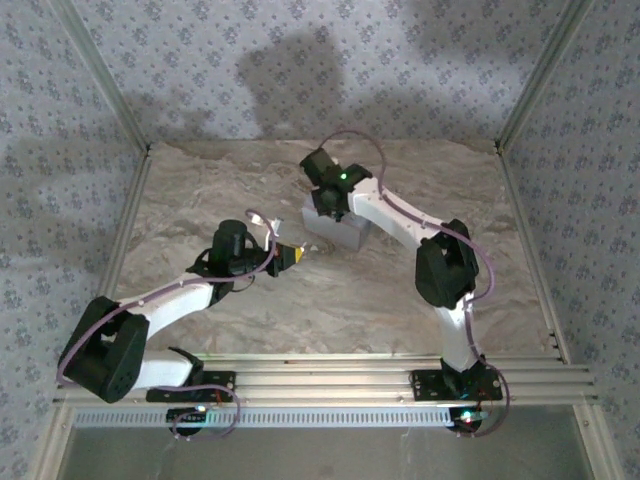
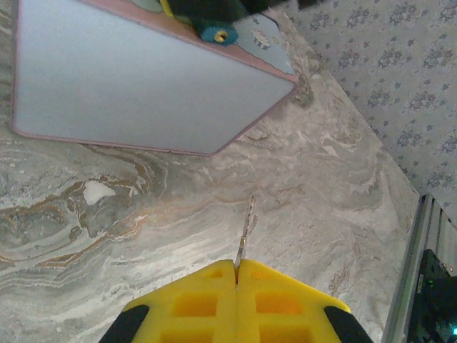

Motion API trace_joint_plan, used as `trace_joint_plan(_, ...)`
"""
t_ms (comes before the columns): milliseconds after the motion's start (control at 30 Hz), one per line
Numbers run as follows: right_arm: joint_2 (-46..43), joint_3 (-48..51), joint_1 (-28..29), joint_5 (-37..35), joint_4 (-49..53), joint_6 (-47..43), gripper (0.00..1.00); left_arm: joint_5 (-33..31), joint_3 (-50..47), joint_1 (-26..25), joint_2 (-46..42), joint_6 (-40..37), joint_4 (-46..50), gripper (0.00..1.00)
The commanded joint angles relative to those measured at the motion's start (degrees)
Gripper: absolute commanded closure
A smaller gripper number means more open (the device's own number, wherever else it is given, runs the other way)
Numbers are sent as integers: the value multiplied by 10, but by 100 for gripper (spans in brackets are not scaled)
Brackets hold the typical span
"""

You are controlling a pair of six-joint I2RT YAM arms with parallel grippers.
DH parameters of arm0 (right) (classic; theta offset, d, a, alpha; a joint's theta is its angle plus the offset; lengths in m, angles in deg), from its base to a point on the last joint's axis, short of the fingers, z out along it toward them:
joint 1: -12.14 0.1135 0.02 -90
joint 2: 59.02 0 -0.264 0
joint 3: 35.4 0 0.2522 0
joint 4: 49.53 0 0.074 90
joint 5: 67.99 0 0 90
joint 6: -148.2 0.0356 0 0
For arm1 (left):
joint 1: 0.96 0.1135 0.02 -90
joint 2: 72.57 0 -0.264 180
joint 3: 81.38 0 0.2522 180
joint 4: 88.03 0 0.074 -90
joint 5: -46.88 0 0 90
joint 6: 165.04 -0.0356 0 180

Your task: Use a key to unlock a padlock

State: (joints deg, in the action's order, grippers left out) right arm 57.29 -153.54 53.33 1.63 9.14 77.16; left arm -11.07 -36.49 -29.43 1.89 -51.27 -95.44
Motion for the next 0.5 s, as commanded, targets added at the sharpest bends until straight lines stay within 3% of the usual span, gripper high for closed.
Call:
trace_joint_plan(0,-17,84,56,-11,32,27,57,-9,-17,6,-14,-9,-1,100)
trace_joint_plan(233,-65,187,117,-17,-24,90,63,-25,-56,22,-16,-5,-12,100)
trace_joint_plan(467,-118,209,125,1,-33,114,62,-28,-76,28,-48,-7,0,100)
